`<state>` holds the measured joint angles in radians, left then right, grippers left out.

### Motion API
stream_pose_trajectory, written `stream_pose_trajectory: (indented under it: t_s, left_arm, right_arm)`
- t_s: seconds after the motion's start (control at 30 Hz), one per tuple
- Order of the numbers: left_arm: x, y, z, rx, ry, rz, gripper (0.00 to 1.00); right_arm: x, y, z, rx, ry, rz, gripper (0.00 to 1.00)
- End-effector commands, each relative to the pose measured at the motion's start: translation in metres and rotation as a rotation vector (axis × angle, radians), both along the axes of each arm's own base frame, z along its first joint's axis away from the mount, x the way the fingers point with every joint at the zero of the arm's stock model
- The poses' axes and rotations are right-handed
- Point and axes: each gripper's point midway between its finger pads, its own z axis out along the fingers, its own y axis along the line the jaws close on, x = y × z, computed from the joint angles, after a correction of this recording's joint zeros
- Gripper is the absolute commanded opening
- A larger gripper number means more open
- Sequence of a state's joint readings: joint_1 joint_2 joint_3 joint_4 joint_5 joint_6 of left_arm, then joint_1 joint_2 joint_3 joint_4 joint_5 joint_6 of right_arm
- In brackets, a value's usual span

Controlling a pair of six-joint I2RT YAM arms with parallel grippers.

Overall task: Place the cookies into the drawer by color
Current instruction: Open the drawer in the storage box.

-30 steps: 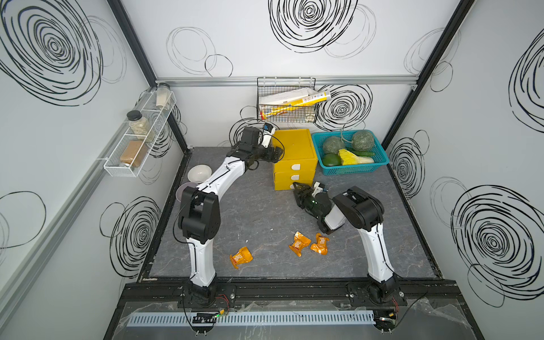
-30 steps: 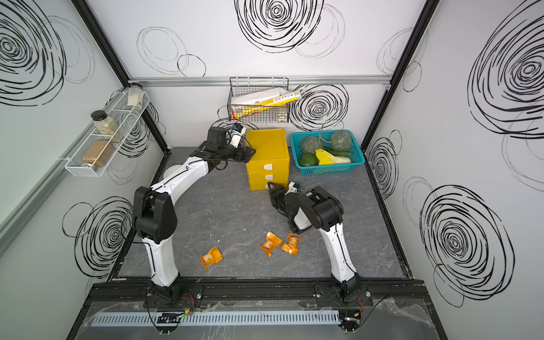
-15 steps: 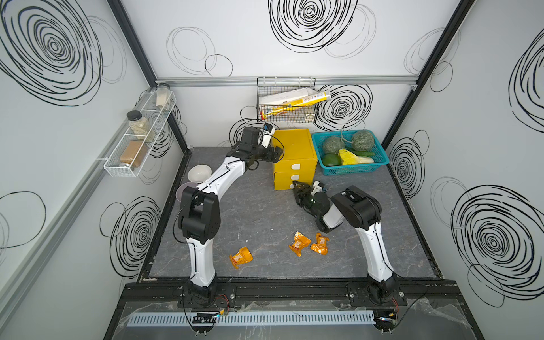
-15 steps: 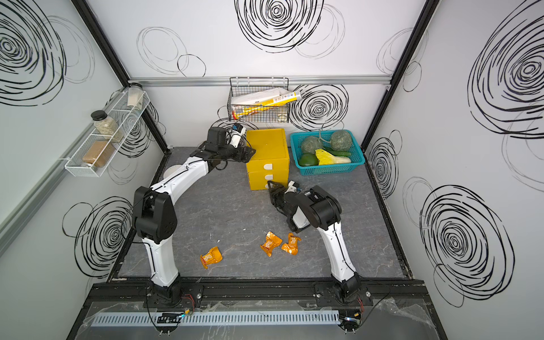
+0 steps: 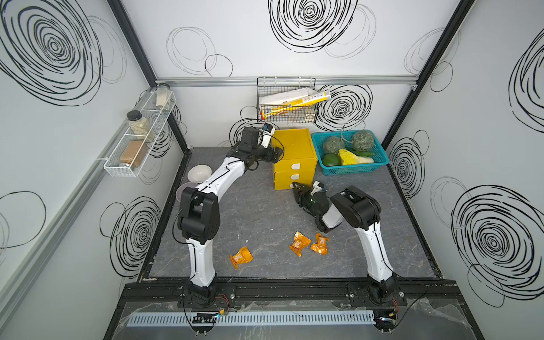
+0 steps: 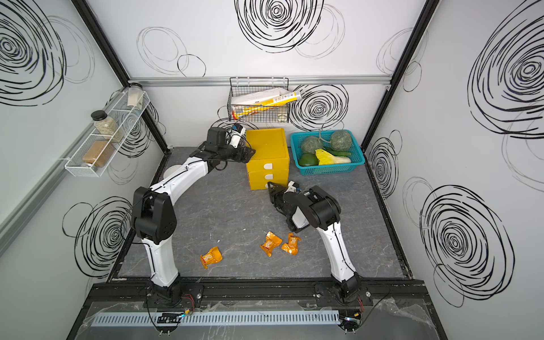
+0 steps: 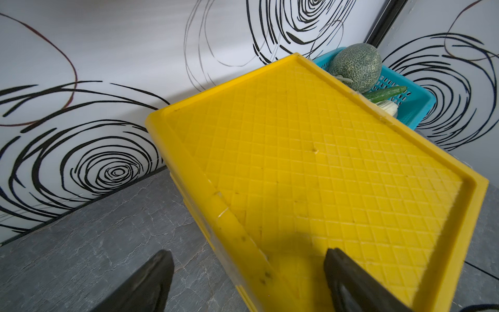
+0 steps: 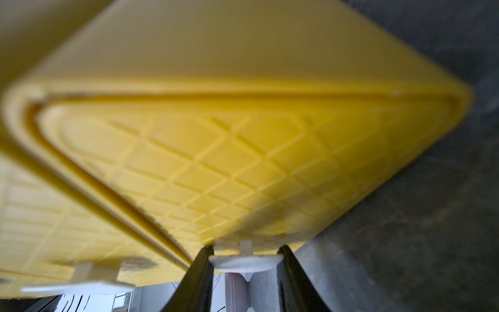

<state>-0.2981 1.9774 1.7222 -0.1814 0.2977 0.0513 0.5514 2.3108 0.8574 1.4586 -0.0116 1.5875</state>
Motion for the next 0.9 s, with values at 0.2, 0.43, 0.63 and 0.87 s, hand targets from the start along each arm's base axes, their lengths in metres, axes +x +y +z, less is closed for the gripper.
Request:
stream_pose_trajectory:
  t_s: [0.2,0.43,0.63,0.87]
  left_arm:
    - [-0.011,0.007,-0.015,0.034,0.058,0.005,0.94]
    - [-0.012,0.008,-0.012,0.033,0.051,0.008,0.93]
    - [-0.012,0.007,-0.010,0.034,0.046,0.007,0.93]
    - [-0.013,0.006,-0.011,0.033,0.049,0.005,0.93]
  right_arm:
    - [-0.017,-0.014,-0.035,-0.073,0.112,-0.042,0.37]
    - [-0.033,-0.017,-0.032,-0.065,0.117,-0.041,0.37]
    - [-0.049,-0.021,-0.028,-0.073,0.120,-0.034,0.37]
    - [-0.070,-0.028,-0.021,-0.081,0.124,-0.034,0.37]
